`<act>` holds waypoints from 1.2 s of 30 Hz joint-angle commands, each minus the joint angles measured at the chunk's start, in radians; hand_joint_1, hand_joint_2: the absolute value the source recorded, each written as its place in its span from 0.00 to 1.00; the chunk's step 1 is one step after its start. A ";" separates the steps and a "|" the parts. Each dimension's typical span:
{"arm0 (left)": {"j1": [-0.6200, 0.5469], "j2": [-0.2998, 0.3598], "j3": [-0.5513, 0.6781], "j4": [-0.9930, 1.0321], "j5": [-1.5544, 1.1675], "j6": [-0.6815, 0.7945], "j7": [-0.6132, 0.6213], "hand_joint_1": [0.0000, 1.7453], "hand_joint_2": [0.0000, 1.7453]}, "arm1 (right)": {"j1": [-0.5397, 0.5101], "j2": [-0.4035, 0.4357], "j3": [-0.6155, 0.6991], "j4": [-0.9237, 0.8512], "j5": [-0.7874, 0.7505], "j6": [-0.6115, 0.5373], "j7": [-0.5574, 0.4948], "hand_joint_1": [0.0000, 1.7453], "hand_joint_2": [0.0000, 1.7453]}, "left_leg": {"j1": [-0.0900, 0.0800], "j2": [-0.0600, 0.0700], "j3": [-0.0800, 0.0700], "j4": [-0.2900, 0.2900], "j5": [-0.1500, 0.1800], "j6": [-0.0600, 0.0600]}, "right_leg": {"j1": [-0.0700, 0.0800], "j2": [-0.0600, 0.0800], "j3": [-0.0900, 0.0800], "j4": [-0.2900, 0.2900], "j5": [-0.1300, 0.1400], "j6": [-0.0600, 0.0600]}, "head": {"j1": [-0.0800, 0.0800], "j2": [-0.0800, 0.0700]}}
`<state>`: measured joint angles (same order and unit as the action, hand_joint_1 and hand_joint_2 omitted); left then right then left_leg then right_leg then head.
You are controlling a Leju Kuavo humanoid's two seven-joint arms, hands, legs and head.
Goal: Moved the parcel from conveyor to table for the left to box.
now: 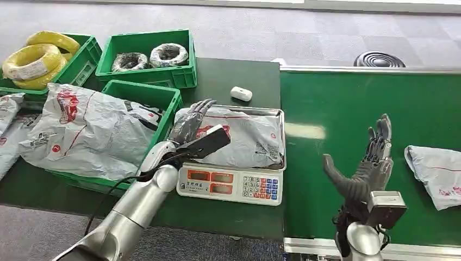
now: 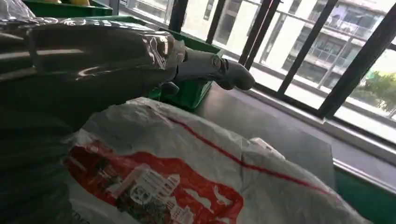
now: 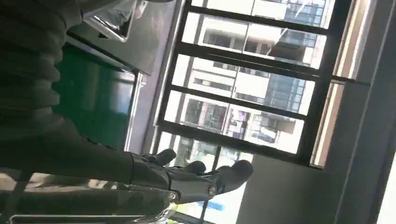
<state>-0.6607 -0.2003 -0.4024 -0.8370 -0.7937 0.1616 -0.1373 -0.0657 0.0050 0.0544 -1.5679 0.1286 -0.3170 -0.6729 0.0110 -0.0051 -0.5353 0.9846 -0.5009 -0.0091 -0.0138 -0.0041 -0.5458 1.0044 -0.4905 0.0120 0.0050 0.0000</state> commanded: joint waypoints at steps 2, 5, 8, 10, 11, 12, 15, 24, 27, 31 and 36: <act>-0.141 -0.083 -0.133 0.483 -0.097 -0.016 0.088 0.00 1.00 | 0.031 -0.001 0.115 0.050 0.001 0.056 0.005 0.00 1.00 | 0.000 0.000 0.000 0.000 0.001 0.000 | 0.001 0.000 0.001 -0.001 0.001 -0.001 | 0.000 0.000; -0.131 -0.089 -0.130 0.493 -0.093 -0.020 0.093 1.00 1.00 | 0.021 0.007 0.122 0.043 0.003 0.054 0.006 0.00 1.00 | 0.000 0.000 0.000 -0.001 0.001 0.001 | 0.001 0.000 0.000 -0.001 0.001 0.000 | 0.000 0.000; -0.128 -0.094 -0.120 0.489 -0.085 0.001 0.072 1.00 1.00 | 0.032 0.011 0.119 0.015 0.002 0.042 0.018 0.00 1.00 | 0.000 0.001 0.000 -0.001 0.001 0.001 | 0.000 0.001 0.001 -0.001 0.002 -0.001 | 0.000 0.000; -0.131 -0.093 -0.107 0.472 -0.075 0.029 0.056 1.00 1.00 | 0.042 0.008 0.112 0.006 0.004 0.035 0.025 0.00 1.00 | 0.000 0.000 0.000 -0.001 0.001 0.001 | 0.000 0.000 0.001 -0.001 0.002 0.000 | 0.000 0.000; -0.133 -0.090 -0.092 0.456 -0.060 0.052 0.034 1.00 1.00 | 0.048 0.009 0.107 0.002 0.008 0.030 0.032 0.00 1.00 | 0.000 0.001 0.000 -0.001 0.002 0.001 | 0.000 0.000 0.001 -0.002 0.002 -0.001 | 0.000 0.000; -0.140 -0.087 -0.091 0.454 -0.060 0.049 0.034 1.00 1.00 | 0.051 0.007 0.106 0.002 0.008 0.030 0.032 0.00 1.00 | 0.000 0.001 -0.001 -0.001 0.002 0.001 | 0.000 0.000 0.001 -0.001 0.003 -0.001 | 0.000 0.000; -0.141 -0.058 0.002 0.371 0.048 0.078 -0.058 1.00 1.00 | 0.073 0.012 0.088 -0.017 0.024 0.011 0.037 0.00 1.00 | 0.000 0.001 -0.001 -0.001 0.002 0.000 | 0.000 0.001 0.001 -0.001 0.002 -0.001 | 0.000 0.000; 0.026 0.081 0.140 -0.378 0.255 0.093 -0.087 1.00 1.00 | 0.167 0.009 0.023 -0.067 0.027 -0.010 0.035 0.00 1.00 | 0.000 0.003 -0.002 0.000 0.000 0.000 | 0.000 0.003 -0.003 0.001 0.001 0.000 | 0.000 0.000; 0.068 0.123 0.175 -0.563 0.237 0.125 -0.078 1.00 1.00 | 0.205 0.016 0.001 -0.082 0.032 -0.024 0.024 0.00 1.00 | 0.000 0.003 -0.004 0.001 0.000 0.000 | 0.001 0.003 -0.004 0.001 0.001 0.000 | 0.000 0.000; 0.116 0.193 0.238 -0.661 0.174 0.157 -0.049 1.00 1.00 | 0.249 0.015 -0.029 -0.110 0.038 -0.038 0.023 0.00 1.00 | 0.000 0.006 -0.003 -0.001 0.000 0.000 | 0.001 0.006 -0.005 0.000 0.002 -0.001 | 0.000 0.000; 0.220 0.286 0.388 -0.580 0.074 0.111 0.030 1.00 1.00 | 0.286 0.014 -0.072 -0.119 0.027 -0.031 0.029 0.00 1.00 | -0.001 0.006 -0.001 -0.003 0.000 0.000 | 0.000 0.006 -0.002 0.000 0.001 -0.001 | 0.000 0.000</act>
<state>-0.5708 -0.0690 -0.1994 -1.3532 -0.6574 0.3292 -0.1632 0.1688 0.0122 0.0560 -1.6659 0.1659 -0.3555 -0.6458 0.0112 -0.0044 -0.5385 0.9838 -0.5007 -0.0091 -0.0134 -0.0035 -0.5483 1.0049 -0.4904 0.0122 0.0050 0.0000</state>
